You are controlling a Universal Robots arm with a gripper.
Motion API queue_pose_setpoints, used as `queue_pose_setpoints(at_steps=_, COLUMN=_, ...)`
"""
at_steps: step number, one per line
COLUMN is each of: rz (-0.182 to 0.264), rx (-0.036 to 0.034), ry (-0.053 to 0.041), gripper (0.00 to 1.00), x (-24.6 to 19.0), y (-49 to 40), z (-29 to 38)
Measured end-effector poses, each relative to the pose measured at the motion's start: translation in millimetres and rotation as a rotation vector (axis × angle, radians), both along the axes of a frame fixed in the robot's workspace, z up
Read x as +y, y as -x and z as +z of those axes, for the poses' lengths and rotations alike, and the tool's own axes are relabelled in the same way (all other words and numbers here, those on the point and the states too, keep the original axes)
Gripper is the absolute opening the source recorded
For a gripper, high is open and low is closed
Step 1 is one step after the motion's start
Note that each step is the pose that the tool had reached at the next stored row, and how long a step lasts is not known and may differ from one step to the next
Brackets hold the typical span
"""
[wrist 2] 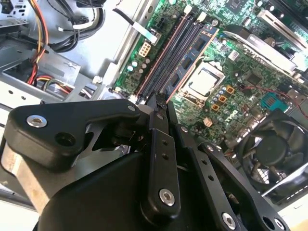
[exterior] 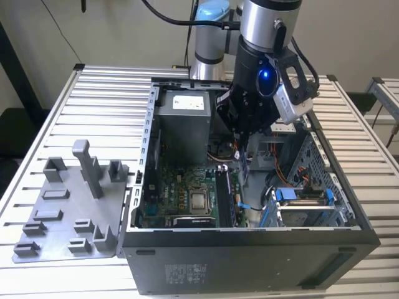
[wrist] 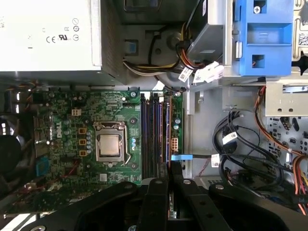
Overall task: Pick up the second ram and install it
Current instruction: 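Insert the second ram into the second slot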
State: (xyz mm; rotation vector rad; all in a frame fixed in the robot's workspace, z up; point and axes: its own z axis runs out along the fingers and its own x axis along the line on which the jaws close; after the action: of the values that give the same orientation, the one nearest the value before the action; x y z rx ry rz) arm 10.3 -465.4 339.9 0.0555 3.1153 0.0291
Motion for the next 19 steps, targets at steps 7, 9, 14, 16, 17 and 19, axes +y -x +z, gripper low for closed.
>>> queue_pose_setpoints(at_steps=7, rz=0.000, rx=0.0000, ry=0.0001, gripper=0.14, x=0.0, y=0.0, z=-3.2)
queue_pose_setpoints(at_steps=9, rz=0.000, rx=0.0000, ry=0.0000, gripper=0.14, x=0.0, y=0.0, z=-4.1)
queue_pose_setpoints(at_steps=14, rz=0.000, rx=0.0000, ry=0.0001, gripper=0.14, x=0.0, y=0.0, z=-6.0)
queue_pose_setpoints(at_steps=16, rz=0.000, rx=0.0000, ry=0.0000, gripper=0.14, x=0.0, y=0.0, z=-6.8)
queue_pose_setpoints(at_steps=17, rz=0.000, rx=0.0000, ry=0.0000, gripper=0.14, x=0.0, y=0.0, z=-7.2)
queue_pose_setpoints(at_steps=19, rz=0.000, rx=0.0000, ry=-0.0001, gripper=0.14, x=0.0, y=0.0, z=-8.4)
